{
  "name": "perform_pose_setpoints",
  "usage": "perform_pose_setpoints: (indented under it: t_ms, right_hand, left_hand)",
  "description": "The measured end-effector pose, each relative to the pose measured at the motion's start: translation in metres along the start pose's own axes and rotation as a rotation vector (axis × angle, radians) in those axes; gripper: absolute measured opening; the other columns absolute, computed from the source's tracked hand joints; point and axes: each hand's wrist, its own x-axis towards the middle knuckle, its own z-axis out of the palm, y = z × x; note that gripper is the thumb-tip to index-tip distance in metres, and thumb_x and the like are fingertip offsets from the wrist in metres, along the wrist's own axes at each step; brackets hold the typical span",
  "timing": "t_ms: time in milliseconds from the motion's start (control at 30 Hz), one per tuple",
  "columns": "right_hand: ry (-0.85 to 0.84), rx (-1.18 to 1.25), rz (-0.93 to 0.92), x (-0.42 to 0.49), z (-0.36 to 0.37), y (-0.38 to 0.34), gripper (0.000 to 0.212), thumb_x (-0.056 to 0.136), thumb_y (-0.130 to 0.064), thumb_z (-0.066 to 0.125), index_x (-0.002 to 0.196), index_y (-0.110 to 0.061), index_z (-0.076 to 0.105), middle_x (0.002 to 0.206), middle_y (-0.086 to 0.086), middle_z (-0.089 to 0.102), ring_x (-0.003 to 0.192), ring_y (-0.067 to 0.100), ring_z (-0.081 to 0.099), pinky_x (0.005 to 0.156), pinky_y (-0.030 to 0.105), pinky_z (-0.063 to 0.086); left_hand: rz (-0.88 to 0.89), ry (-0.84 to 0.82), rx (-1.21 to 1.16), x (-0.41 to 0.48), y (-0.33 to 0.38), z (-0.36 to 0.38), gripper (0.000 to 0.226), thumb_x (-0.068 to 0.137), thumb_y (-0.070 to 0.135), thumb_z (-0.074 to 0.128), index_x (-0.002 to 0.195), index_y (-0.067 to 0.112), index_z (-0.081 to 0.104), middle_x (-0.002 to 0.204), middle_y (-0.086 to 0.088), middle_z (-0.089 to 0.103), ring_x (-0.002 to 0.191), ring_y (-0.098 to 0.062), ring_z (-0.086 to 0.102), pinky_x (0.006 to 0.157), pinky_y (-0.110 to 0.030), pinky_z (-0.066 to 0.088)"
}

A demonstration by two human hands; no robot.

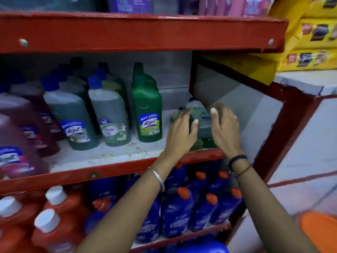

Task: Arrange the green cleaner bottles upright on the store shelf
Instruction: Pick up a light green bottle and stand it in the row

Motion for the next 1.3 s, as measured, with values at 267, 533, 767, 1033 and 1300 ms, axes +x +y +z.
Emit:
perform_pose_setpoints:
  t_ms: [267,533,767,1033,1300]
  right_hand:
    - [-0.448,0.076,0.35,0.049,0.019,0.022,0.049,0.089,-0.055,0.039,0.102,-0.009,0.05,0.104,0.01,0.056,0.095,0.029,0.055,0.081,0.035,0.046]
    - [-0.523,0.206,0.495,0.07,0.033,0.017,0.045,0.083,-0.047,0.056,0.097,-0.005,0.06,0.097,0.015,0.067,0.087,0.03,0.064,0.075,0.035,0.052]
    - [-0.322,0.634,0.467,0.03,0.032,-0.006,0.037,0.077,-0.041,0.066,0.098,-0.011,0.065,0.096,0.012,0.073,0.084,0.025,0.07,0.08,0.041,0.058]
    - [-0.214,0.873,0.353,-0.071,0.055,-0.076,0.041,0.077,-0.035,0.068,0.106,-0.017,0.046,0.117,0.015,0.061,0.103,0.027,0.064,0.086,0.043,0.055]
    - [-0.404,0.88,0.127,-0.111,0.109,-0.18,0.063,0.069,-0.037,0.073,0.118,-0.016,0.04,0.118,0.008,0.061,0.108,0.021,0.062,0.095,0.043,0.051]
  left_hand:
    - [-0.484,-0.174,-0.134,0.03,-0.001,0.033,0.061,0.095,0.043,0.027,0.145,0.012,0.013,0.151,-0.015,0.03,0.137,-0.033,0.03,0.114,-0.044,0.026]
    - [-0.721,0.045,-0.536,0.046,0.003,0.038,0.062,0.072,0.036,0.045,0.131,0.015,0.037,0.129,-0.012,0.054,0.11,-0.031,0.057,0.095,-0.046,0.05]
    - [-0.534,0.06,-0.793,0.012,0.01,-0.01,0.031,0.087,0.0,0.052,0.105,0.022,0.041,0.101,0.006,0.058,0.094,-0.01,0.059,0.086,-0.027,0.05]
    - [-0.458,-0.071,-0.697,-0.073,-0.031,-0.086,0.06,0.09,0.01,0.052,0.143,0.027,0.027,0.144,-0.002,0.044,0.125,-0.016,0.049,0.106,-0.041,0.043]
    - [-0.273,0.156,-0.404,-0.123,-0.091,-0.19,0.066,0.084,0.004,0.046,0.142,0.027,0.024,0.148,-0.004,0.039,0.135,-0.014,0.037,0.114,-0.043,0.031]
